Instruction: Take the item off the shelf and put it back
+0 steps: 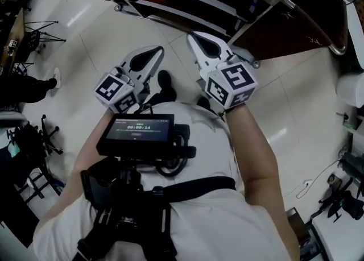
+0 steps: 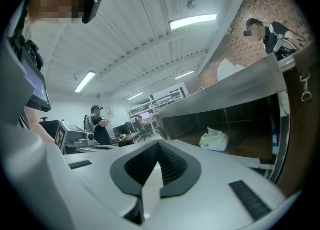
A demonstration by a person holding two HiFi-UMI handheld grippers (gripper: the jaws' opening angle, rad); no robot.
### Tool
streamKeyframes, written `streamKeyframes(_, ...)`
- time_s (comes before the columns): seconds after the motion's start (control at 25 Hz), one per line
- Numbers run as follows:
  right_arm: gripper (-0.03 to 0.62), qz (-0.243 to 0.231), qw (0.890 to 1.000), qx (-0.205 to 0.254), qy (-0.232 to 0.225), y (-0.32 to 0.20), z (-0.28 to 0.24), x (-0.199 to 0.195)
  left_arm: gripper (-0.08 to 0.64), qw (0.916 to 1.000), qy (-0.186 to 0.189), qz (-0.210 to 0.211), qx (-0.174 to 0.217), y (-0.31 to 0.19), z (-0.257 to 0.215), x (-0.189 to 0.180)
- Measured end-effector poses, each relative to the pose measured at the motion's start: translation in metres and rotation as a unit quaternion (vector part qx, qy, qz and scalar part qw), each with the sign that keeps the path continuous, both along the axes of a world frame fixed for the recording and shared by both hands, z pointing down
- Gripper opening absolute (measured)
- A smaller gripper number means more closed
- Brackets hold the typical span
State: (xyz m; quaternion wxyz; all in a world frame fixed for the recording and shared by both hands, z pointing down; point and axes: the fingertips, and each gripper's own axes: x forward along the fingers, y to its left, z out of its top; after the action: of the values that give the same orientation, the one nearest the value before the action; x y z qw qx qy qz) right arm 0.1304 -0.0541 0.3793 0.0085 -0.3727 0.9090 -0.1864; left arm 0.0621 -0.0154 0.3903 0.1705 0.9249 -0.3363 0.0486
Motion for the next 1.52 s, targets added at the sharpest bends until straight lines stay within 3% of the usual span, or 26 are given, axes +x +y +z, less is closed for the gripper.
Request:
streamKeyframes(0.12,0.008,-0.018,1.0,0.002,-0.005,0.03,-0.002,0.015,0.008,1.0,-0.001,-0.007,-0.002,0.031,-0.003,0.025)
streamKeyframes(0.28,0.008,-0.038,0.999,-0.006,-0.013,0.036,0.005,0.007,0.008,0.9998,-0.006,-0.019,-0.006,0.036,-0.001,0.025)
streamKeyframes(0.6,0.008,-0.066,0.997,-0.006,-0.028,0.091,-0.005,0.029,0.008,0.9992,-0.013,-0.039,0.001,0.096,-0.015,0.052)
streamKeyframes(1.52,0.005,-0.044,0.998,0.036,-0.021,0.132,-0.063,-0.036,0.008,0.9993,0.009,-0.017,0.031,0.134,-0.039,-0.02)
